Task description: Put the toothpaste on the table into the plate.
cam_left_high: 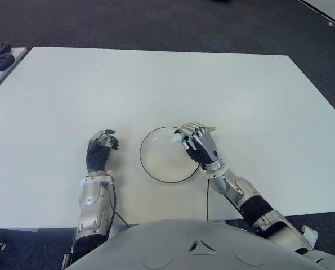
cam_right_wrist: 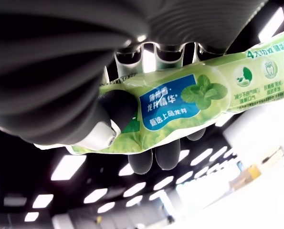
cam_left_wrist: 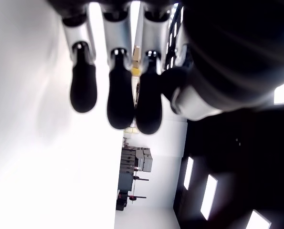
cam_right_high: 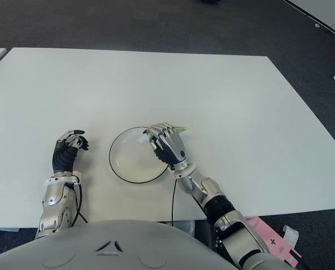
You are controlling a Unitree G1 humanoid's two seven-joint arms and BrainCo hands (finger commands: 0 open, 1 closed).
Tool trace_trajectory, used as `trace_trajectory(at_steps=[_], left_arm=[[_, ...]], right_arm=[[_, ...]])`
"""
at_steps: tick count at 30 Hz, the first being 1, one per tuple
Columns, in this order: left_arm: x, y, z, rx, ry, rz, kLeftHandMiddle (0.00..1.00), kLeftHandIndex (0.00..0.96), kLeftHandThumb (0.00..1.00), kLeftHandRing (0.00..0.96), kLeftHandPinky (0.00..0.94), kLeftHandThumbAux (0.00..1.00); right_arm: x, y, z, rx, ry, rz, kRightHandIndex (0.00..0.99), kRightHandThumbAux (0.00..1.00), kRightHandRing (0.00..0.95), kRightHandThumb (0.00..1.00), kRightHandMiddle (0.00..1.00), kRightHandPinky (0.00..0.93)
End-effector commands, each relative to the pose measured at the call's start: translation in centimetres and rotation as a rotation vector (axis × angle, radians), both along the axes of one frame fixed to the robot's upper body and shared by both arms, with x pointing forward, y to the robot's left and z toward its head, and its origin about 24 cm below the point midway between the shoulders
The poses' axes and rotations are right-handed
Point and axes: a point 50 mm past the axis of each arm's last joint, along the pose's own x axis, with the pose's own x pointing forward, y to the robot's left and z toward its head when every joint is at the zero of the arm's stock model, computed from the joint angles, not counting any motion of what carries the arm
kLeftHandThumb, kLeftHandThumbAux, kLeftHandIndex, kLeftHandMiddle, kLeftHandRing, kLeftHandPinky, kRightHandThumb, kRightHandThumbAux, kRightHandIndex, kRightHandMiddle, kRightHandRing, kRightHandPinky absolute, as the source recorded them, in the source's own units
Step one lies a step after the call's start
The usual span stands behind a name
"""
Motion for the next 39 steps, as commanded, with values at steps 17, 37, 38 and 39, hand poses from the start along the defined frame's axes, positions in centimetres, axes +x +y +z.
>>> trace_trajectory(at_steps=[17, 37, 38, 39], left_arm=[[-0.6, -0.2, -1.3, -0.027, 0.082, 0.014, 0.622, 0.434, 0.705, 0.627, 0.598, 0.717], [-0.6, -0.2, -1.2, -0.013, 0.083, 0.006, 0.623, 0.434, 0.704, 0.625, 0.598, 0.719], [-0.6, -0.2, -1.3, -0.013, 0.084, 0.006, 0.622, 0.434, 0.704, 0.625, 0.597, 0.719], [-0.6, -0.2, -1.3, -0.013, 0.086, 0.007, 0.622, 0.434, 0.704, 0.625, 0.596, 0.719]], right_arm=[[0.0, 0.4, -0.3, -0.173, 0.095, 0.123, 0.382, 0.449, 0.512, 0.469, 0.478, 0.514], [-0.7, -0.2, 1.2, -0.346, 0.181, 0.065, 0.000, 0.279, 0.000, 0.107, 0.000, 0.000], [-0.7, -0.3, 1.3, -0.352, 0.186, 0.060, 0.000, 0.274, 0.000, 0.106, 0.000, 0.000], [-0.7, -0.3, 1.3, -0.370, 0.190, 0.050, 0.000, 0.272, 0.000, 0.106, 0.000, 0.000]])
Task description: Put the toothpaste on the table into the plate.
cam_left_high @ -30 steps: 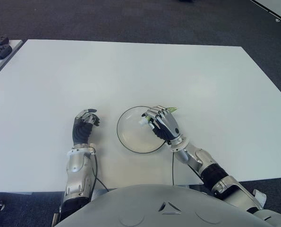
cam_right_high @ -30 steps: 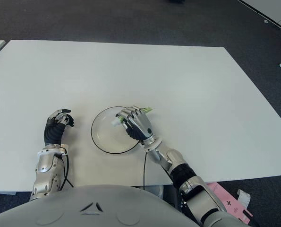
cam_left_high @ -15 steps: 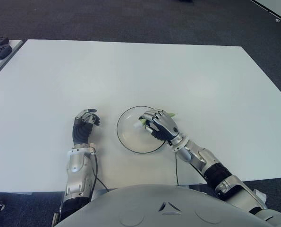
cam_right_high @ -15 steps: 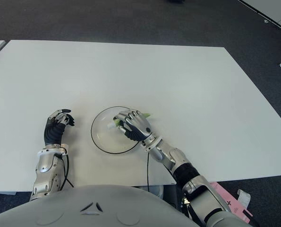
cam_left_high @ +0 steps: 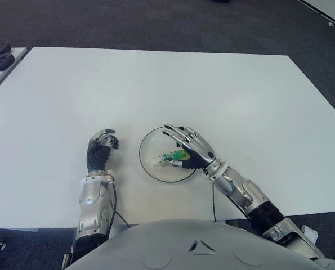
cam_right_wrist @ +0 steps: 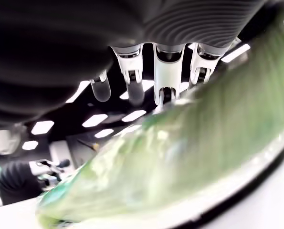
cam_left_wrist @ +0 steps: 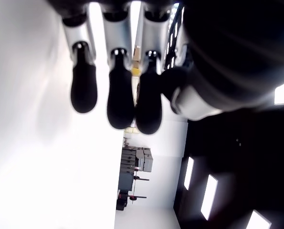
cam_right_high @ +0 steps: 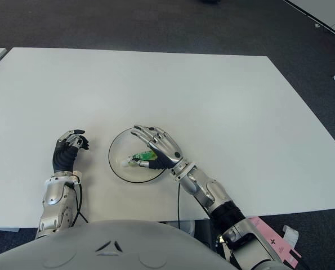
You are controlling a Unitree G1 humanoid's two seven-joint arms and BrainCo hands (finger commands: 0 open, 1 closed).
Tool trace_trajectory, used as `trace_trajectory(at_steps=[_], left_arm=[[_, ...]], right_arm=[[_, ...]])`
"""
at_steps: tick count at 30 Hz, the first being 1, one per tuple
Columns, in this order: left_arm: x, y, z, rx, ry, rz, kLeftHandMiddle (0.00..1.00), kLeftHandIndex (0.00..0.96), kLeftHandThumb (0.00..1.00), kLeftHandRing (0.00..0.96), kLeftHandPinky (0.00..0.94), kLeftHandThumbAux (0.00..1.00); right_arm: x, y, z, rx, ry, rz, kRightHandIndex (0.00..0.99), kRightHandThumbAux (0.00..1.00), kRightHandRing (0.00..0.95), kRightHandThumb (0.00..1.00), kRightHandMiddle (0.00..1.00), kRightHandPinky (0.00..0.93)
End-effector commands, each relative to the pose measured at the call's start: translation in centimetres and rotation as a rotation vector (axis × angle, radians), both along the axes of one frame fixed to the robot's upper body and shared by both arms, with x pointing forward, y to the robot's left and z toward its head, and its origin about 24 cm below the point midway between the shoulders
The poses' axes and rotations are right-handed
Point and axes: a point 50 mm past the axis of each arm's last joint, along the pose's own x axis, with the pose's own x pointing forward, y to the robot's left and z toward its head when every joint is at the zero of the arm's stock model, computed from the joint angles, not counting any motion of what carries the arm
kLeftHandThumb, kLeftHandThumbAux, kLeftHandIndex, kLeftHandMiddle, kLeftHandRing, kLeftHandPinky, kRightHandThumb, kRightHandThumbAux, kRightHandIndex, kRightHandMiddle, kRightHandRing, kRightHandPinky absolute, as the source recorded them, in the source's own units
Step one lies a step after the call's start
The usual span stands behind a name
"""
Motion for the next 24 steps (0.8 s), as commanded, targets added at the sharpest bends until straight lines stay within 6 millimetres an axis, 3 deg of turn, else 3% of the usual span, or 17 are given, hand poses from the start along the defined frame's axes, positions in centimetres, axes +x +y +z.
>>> trace_trajectory(at_steps=[1, 24], left_arm=[[-0.73, -0.08, -1.27, -0.015, 0.083, 0.009, 0.620, 0.433, 0.704, 0.625, 0.594, 0.719], [-0.71, -0.02, -1.18, -0.022, 0.068, -0.002, 0.632, 0.434, 0.705, 0.635, 0.612, 0.718]], right_arm=[[-0.02, -0.40, 0.03, -0.073, 0.019, -0.038, 0.000, 0.265, 0.000, 0.099, 0.000, 0.000], [-0.02, -0.56, 0.10, -0.092, -0.020, -0.093, 0.000, 0.270, 0.000, 0.050, 0.000, 0.000]])
